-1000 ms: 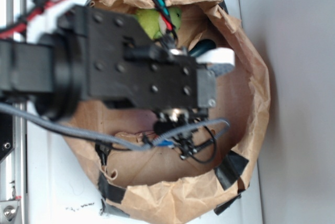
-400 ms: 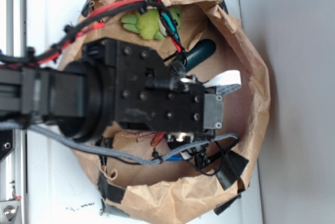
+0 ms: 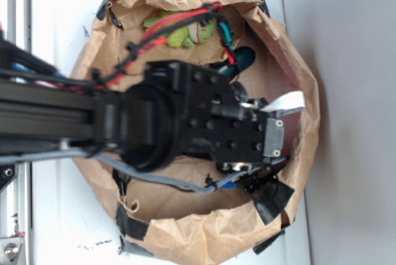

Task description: Grab the shell.

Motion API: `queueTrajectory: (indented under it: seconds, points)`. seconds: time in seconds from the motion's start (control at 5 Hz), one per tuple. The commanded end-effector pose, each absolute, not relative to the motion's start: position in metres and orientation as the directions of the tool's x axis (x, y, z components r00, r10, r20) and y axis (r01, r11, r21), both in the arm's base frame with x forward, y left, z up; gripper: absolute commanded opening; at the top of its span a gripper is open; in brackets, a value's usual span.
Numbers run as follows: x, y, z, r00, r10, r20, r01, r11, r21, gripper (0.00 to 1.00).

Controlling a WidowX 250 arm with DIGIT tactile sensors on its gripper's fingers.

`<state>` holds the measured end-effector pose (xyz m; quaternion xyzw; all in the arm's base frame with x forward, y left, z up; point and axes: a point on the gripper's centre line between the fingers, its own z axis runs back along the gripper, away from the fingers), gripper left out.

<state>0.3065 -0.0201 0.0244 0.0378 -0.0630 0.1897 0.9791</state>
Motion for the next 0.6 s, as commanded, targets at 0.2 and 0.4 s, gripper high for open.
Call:
queueTrajectory:
  seconds: [0.2, 0.4]
  points:
    - [0.292, -0.033, 0.025, 0.947, 0.254, 0.197, -0.269, 0.962, 0.053, 0.00]
    - [0.288, -0.025, 0.047, 0.944, 0.258, 0.203, -0.265, 0.964, 0.006, 0.00]
